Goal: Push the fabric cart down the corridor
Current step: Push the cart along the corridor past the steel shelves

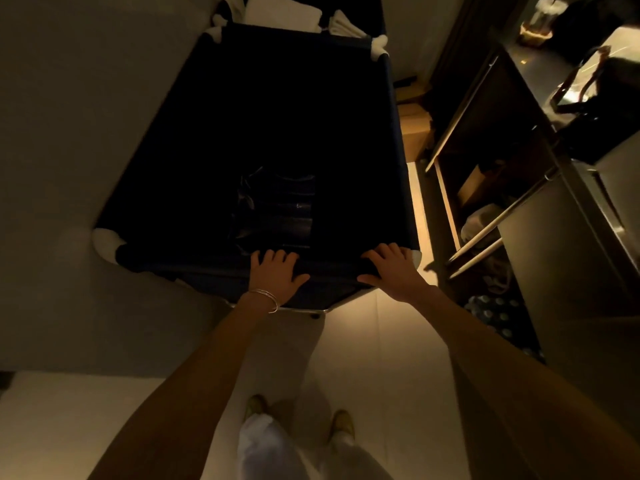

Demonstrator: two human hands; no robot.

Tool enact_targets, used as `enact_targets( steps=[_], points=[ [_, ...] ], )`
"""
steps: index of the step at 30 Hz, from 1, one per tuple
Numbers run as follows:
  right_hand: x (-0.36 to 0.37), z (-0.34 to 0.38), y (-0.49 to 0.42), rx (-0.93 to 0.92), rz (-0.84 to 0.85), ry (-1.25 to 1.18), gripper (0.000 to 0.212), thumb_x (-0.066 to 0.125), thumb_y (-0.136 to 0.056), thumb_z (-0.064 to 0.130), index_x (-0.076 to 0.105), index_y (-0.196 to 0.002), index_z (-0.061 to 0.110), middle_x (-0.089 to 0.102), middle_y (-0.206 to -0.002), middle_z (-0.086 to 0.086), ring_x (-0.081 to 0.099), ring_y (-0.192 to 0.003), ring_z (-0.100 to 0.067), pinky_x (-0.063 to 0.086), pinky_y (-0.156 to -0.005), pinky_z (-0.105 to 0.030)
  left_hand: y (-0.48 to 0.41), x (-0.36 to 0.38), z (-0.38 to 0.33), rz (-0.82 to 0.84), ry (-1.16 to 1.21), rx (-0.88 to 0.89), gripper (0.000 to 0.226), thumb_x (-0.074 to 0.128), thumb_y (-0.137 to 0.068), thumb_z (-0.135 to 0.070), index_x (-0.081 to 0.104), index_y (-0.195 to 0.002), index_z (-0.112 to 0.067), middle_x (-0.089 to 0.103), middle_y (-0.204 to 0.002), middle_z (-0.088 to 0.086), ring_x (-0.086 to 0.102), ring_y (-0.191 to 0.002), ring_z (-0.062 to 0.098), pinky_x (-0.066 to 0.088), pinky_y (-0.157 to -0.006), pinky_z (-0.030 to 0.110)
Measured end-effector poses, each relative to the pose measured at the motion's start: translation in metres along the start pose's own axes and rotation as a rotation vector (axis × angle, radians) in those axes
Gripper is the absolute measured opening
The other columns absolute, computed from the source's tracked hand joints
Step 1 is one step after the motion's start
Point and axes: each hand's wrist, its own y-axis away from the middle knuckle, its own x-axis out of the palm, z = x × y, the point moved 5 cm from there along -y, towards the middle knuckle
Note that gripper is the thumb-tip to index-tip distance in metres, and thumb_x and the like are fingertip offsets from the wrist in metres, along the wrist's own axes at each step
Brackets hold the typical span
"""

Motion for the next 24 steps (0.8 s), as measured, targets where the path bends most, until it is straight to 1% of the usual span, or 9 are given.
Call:
enact_targets(
  steps=[2, 5, 7, 9, 11, 14, 17, 21, 24],
  points=[
    [0.004, -0.014, 0.005, -0.007, 0.018, -0.007, 0.081, 0.021, -0.073, 0.066, 0.053, -0.121, 0.009, 0.054, -0.12, -0.02, 0.045, -0.11, -0.039, 0.033, -0.096, -0.049, 0.001, 0.002, -0.014, -0.028, 0.004, -0.001, 0.055, 0.044, -0.09, -0.054, 0.046, -0.132, -0.018, 0.054, -0.128, 0.012, 0.043, -0.122, 0.033, 0.02, -0.11, 0.047],
    [0.009, -0.02, 0.005, -0.027, 0.045, -0.015, 0.086, 0.017, -0.071, 0.068, 0.051, -0.123, 0.009, 0.053, -0.122, -0.019, 0.044, -0.112, -0.039, 0.032, -0.097, -0.048, 0.003, 0.003, -0.019, -0.095, 0.003, -0.012, 0.054, 0.047, -0.088, -0.053, 0.054, -0.125, -0.015, 0.06, -0.118, 0.017, 0.051, -0.113, 0.037, 0.027, -0.107, 0.05],
    [0.012, -0.016, 0.001, -0.046, 0.069, -0.008, 0.084, 0.018, -0.073, 0.069, 0.05, -0.125, 0.011, 0.052, -0.125, -0.017, 0.042, -0.115, -0.037, 0.03, -0.099, -0.047, 0.005, 0.002, -0.018, -0.118, 0.007, -0.013, 0.065, 0.029, -0.084, -0.061, 0.059, -0.119, -0.014, 0.065, -0.11, 0.018, 0.056, -0.105, 0.037, 0.033, -0.102, 0.05],
    [0.015, -0.012, -0.004, -0.052, 0.079, 0.03, 0.073, 0.025, -0.08, 0.068, 0.047, -0.128, 0.017, 0.048, -0.13, -0.014, 0.039, -0.12, -0.034, 0.027, -0.103, -0.047, 0.004, -0.001, -0.016, -0.096, 0.0, 0.006, 0.08, 0.01, -0.077, -0.064, 0.056, -0.124, -0.018, 0.063, -0.114, 0.014, 0.054, -0.109, 0.035, 0.033, -0.1, 0.047],
    [0.016, -0.009, -0.007, -0.049, 0.077, 0.05, 0.074, 0.02, -0.079, 0.07, 0.044, -0.13, 0.022, 0.048, -0.133, -0.011, 0.037, -0.123, -0.033, 0.025, -0.104, -0.048, 0.003, -0.001, -0.014, -0.068, -0.017, 0.037, 0.087, 0.003, -0.073, -0.066, 0.05, -0.13, -0.021, 0.059, -0.122, 0.012, 0.049, -0.115, 0.033, 0.03, -0.101, 0.046],
    [0.019, -0.012, -0.007, -0.051, 0.079, 0.087, 0.09, -0.001, -0.068, 0.071, 0.042, -0.132, 0.025, 0.051, -0.131, -0.009, 0.039, -0.122, -0.031, 0.026, -0.103, -0.046, 0.001, 0.004, -0.011, -0.05, -0.039, 0.07, 0.087, 0.003, -0.073, -0.066, 0.046, -0.133, -0.021, 0.056, -0.126, 0.013, 0.047, -0.116, 0.035, 0.03, -0.101, 0.048],
    [0.017, -0.01, -0.008, -0.046, 0.071, 0.094, 0.092, -0.004, -0.067, 0.071, 0.041, -0.133, 0.025, 0.054, -0.13, -0.008, 0.04, -0.122, -0.031, 0.026, -0.103, -0.046, -0.003, 0.007, -0.01, -0.058, -0.052, 0.084, 0.083, 0.003, -0.076, -0.064, 0.045, -0.133, -0.02, 0.054, -0.126, 0.012, 0.046, -0.117, 0.035, 0.03, -0.101, 0.049],
    [0.016, -0.008, -0.008, -0.056, 0.018, 0.119, 0.109, -0.02, -0.062, 0.08, 0.042, -0.132, 0.024, 0.057, -0.126, -0.008, 0.044, -0.118, -0.031, 0.029, -0.1, -0.045, -0.008, 0.008, -0.008, -0.009, -0.077, 0.075, 0.054, 0.029, -0.093, -0.055, 0.039, -0.137, -0.025, 0.048, -0.132, 0.007, 0.041, -0.121, 0.031, 0.028, -0.102, 0.045],
    [0.016, -0.006, -0.008, -0.047, -0.013, 0.105, 0.118, -0.03, -0.058, 0.078, 0.044, -0.13, 0.021, 0.058, -0.125, -0.009, 0.046, -0.117, -0.031, 0.031, -0.099, -0.045, -0.012, 0.007, -0.008, -0.002, -0.087, 0.079, 0.05, 0.034, -0.094, -0.053, 0.036, -0.137, -0.027, 0.047, -0.133, 0.005, 0.04, -0.122, 0.029, 0.027, -0.102, 0.044]
  ],
)
